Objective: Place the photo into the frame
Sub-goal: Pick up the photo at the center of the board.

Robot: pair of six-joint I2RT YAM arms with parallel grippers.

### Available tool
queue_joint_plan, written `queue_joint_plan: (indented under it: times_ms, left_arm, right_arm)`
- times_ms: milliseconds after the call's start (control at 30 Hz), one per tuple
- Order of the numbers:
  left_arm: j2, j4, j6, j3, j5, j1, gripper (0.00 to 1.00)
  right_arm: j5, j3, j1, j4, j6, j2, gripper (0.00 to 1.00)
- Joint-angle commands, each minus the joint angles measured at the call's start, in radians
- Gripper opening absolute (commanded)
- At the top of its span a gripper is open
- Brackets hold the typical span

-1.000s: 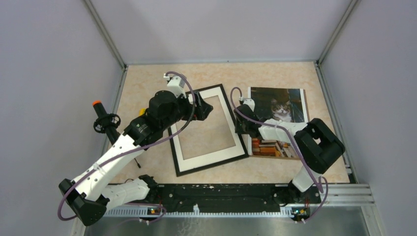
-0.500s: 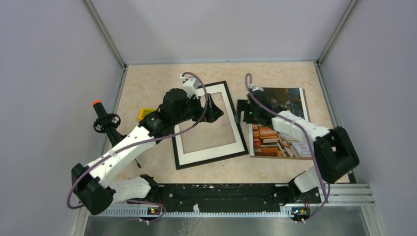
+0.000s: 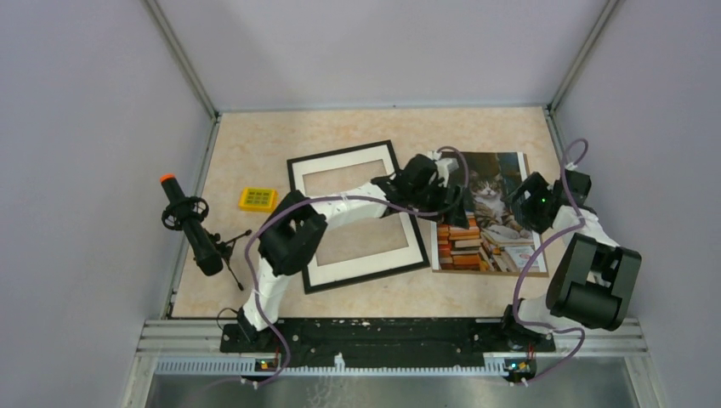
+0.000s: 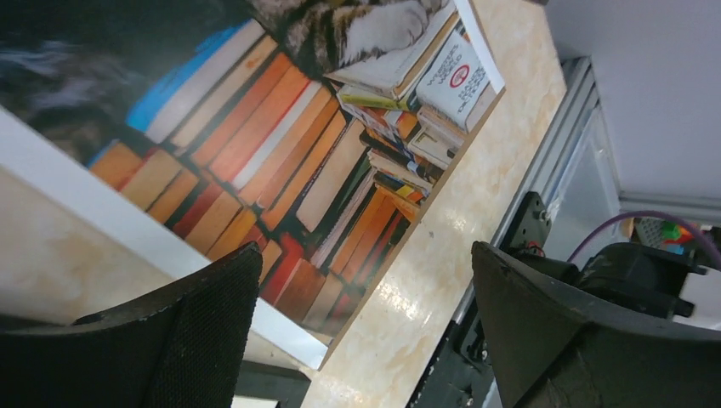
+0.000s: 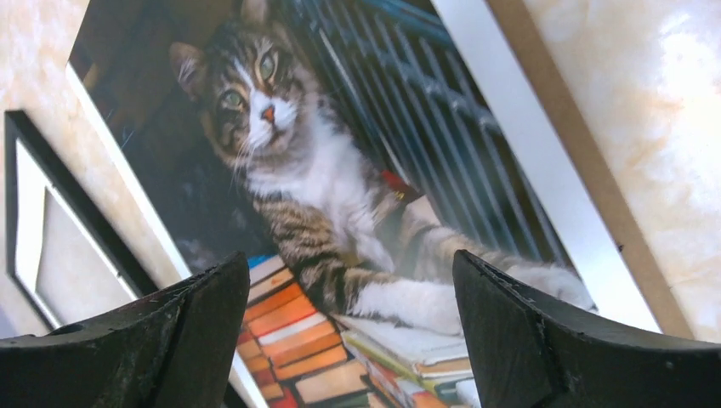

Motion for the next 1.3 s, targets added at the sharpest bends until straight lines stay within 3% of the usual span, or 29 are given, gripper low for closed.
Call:
queue_joint_plan:
  times_ms: [0, 233, 400, 900, 1033, 1267]
  left_arm:
    - [0.064, -0.086, 0.077, 0.130, -0.039, -0.028, 0.95]
    - [0.085, -0.124, 0.073, 0.113, -0.283, -0.028, 0.98]
    - [0.095, -0.122, -0.007, 0.075, -0.357, -0.025, 0.98]
    - [0.200, -0.114, -0.294, 0.067, -0.308, -0.009, 0.98]
    - [0.205, -0.036, -0.355, 0.044, -0.192, 0.008, 0.98]
    - [0.110, 0.252, -0.413, -0.104, -0.056, 0.057, 0.98]
  right_arm:
    - [-0.151, 0.001, -0.018, 0.014, -0.027, -0.032, 0.87]
    - [-0.067, -0.055, -0.011, -0.034, -0.072, -0.017, 0.84]
    - [-0.033, -0.120, -0.009, 0.016, -0.035, -0.020, 0.82]
    - [-0.034, -0.159, -0.009, 0.059, -0.034, 0.024, 0.80]
    - [-0.047, -0.174, -0.009, 0.078, -0.026, 0.037, 0.80]
    - [-0.079, -0.204, -0.008, 0.122, -0.018, 0.072, 0.79]
